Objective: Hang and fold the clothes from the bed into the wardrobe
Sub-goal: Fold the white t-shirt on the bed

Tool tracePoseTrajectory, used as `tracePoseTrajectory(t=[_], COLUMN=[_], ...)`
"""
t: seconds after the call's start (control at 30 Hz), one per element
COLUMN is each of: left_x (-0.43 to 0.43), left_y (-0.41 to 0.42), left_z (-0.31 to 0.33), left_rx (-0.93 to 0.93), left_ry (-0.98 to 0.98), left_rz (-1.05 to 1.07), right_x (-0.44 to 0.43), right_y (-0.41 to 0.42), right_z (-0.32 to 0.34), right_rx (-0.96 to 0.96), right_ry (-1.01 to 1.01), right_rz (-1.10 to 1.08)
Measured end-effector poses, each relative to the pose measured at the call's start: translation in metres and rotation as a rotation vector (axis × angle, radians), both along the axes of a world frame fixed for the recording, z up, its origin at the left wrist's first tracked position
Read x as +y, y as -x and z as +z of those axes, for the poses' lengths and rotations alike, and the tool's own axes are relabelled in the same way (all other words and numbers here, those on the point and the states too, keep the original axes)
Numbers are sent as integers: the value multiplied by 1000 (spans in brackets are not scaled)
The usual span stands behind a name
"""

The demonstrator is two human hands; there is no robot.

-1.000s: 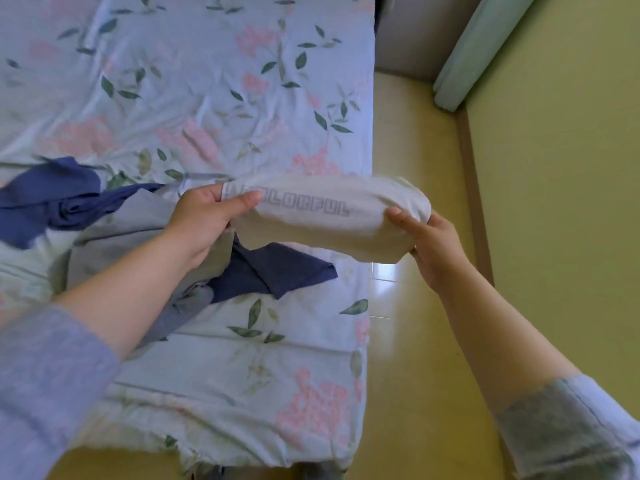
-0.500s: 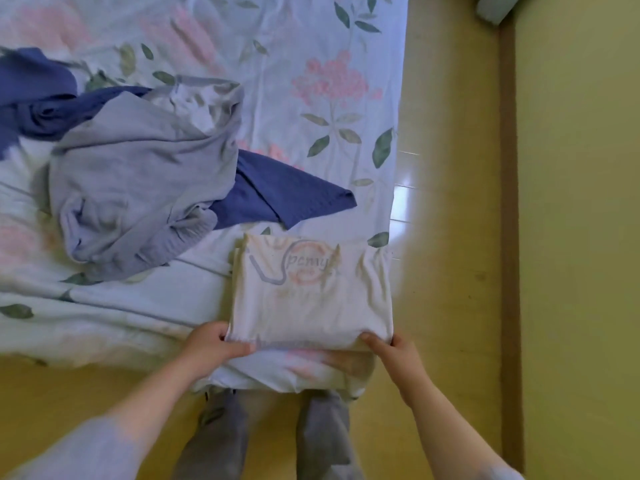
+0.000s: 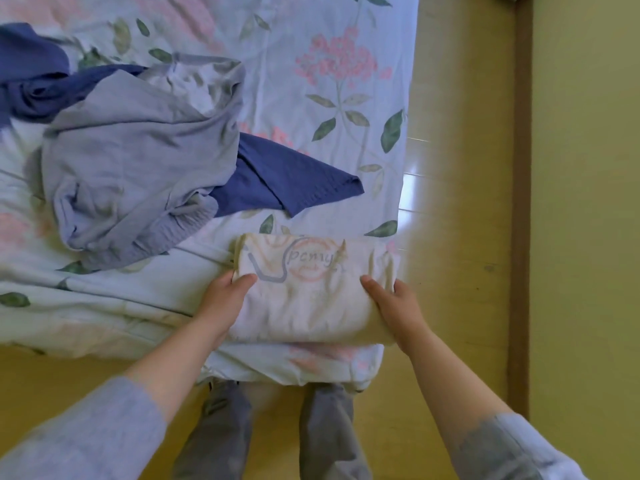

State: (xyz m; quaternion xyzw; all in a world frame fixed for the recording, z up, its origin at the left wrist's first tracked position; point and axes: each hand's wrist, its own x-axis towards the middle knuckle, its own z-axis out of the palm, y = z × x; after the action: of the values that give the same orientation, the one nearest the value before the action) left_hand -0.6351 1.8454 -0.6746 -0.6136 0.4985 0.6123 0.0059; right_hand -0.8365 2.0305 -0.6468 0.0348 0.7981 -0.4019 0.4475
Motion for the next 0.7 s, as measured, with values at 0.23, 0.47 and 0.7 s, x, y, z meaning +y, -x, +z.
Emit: tracePoseTrajectory(t=[0.23,0.47,0.7], left_x=[18,2,0], left_y=[-30,-9,-1], left_z=[2,3,-4], left_rx=[-68,72,-165], left_ry=[-72,68,182], left_rz=[-83,-47,-83], right_x=[30,8,-7], right_y=[-29,-14,1], right_z=[-7,-12,-22], right_rx=[40,205,134], right_ry=[-28,54,-81], right_rz=[35,95,-69])
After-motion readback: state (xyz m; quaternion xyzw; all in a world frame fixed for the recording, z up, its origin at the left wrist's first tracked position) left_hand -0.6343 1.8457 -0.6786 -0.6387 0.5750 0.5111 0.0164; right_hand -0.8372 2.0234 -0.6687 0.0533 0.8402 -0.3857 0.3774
